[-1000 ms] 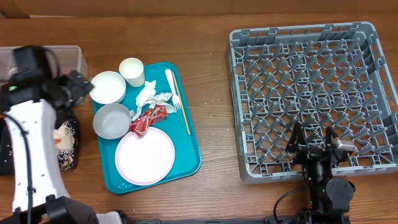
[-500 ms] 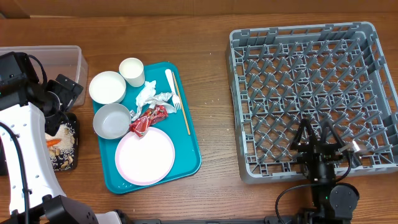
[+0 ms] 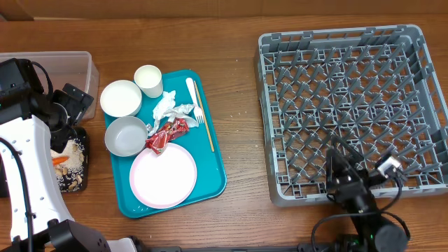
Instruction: Sort waste into correct bins and load items into the dishwasher rack
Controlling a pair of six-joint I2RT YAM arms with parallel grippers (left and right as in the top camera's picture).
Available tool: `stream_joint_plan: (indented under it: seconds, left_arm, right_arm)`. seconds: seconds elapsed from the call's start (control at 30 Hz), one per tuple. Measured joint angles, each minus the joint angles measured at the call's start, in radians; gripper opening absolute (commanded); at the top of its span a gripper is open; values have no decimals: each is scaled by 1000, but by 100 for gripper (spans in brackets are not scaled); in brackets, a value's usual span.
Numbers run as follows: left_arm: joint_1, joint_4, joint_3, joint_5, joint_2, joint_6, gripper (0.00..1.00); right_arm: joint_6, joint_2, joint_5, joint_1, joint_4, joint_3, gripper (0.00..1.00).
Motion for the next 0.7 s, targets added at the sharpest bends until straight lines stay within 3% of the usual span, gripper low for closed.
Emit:
stream_joint_plan:
  seconds: [0.17, 0.37, 0.7]
  left_arm:
    - [0, 0, 0, 0, 0, -19, 100]
    - [0, 0, 0, 0, 0, -21, 100]
    - [0, -6, 0, 0, 0, -21, 100]
  right_arm:
    - [-22, 0, -37, 0, -19, 39, 100]
    - [-153, 64, -53, 0, -152, 257, 99]
    - [-373, 473, -128, 0, -303, 684, 100]
